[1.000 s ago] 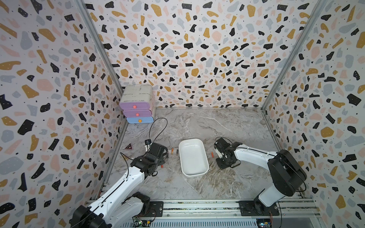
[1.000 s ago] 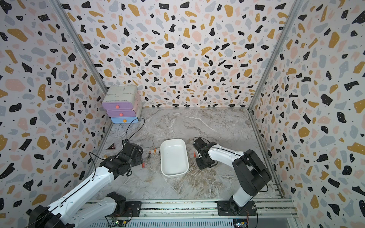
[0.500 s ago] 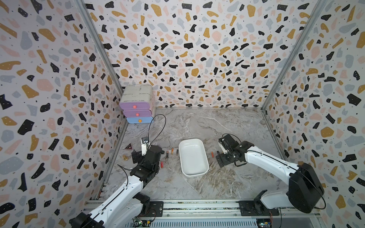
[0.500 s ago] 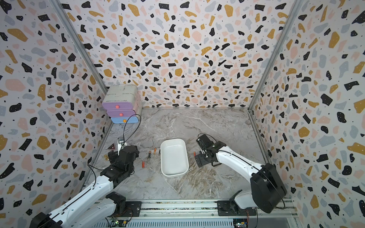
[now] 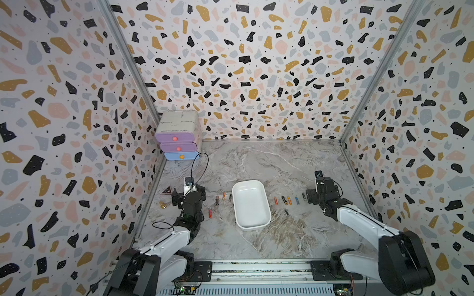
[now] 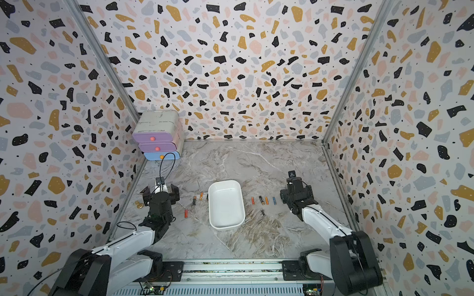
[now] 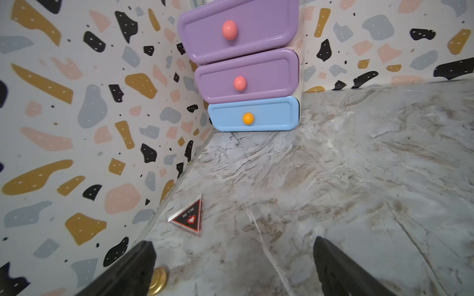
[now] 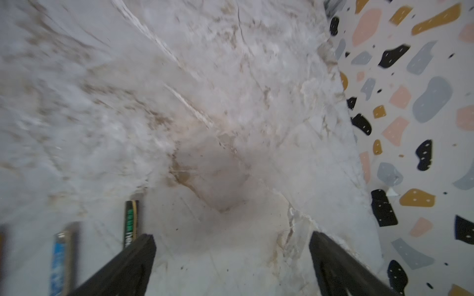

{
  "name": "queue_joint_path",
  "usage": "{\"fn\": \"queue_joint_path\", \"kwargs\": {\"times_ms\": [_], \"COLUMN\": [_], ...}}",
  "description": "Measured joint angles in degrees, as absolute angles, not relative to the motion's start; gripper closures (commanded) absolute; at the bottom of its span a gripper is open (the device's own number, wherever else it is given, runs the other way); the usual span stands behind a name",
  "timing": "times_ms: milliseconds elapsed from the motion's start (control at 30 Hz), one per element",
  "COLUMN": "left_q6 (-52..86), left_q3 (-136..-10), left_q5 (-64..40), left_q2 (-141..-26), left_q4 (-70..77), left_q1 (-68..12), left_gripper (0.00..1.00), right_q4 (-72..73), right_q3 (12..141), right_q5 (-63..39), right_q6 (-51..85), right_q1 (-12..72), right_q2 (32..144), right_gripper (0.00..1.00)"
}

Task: Take the batteries out of the storage box
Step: Reset both arms

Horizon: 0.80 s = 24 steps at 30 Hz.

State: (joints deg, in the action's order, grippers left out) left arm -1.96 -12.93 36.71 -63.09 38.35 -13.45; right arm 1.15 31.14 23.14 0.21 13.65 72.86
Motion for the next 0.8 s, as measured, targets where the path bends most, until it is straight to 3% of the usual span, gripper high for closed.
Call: {"fn": "queue_joint_path", "kwargs": {"times_ms": [167,367,800], "left_q6": [-1.15,3.68,3.55], "left_q3": [-13.72,-18.26,-5.08], "left_q5": [31.83,30.22,16.53], "left_q2": [-64.55,-65.60,-83.35], "left_q4": [41.21,35.81,64.47], "left_q1": [-11.20,-6.66,-3.51], "left_gripper": [0.00,0.00,0.00], "right_q4": [14.35,25.74,50.11], "right_q3": [29.02,26.85,15.51], "right_q5": [21.96,15.38,3.92], "right_q6": [-2.57,-3.68,-3.11], "right_q1": [10.90,5.13,2.59], "right_q2": [81.58,80.66,86.15], "right_gripper": [0.01,0.01,0.01]}}
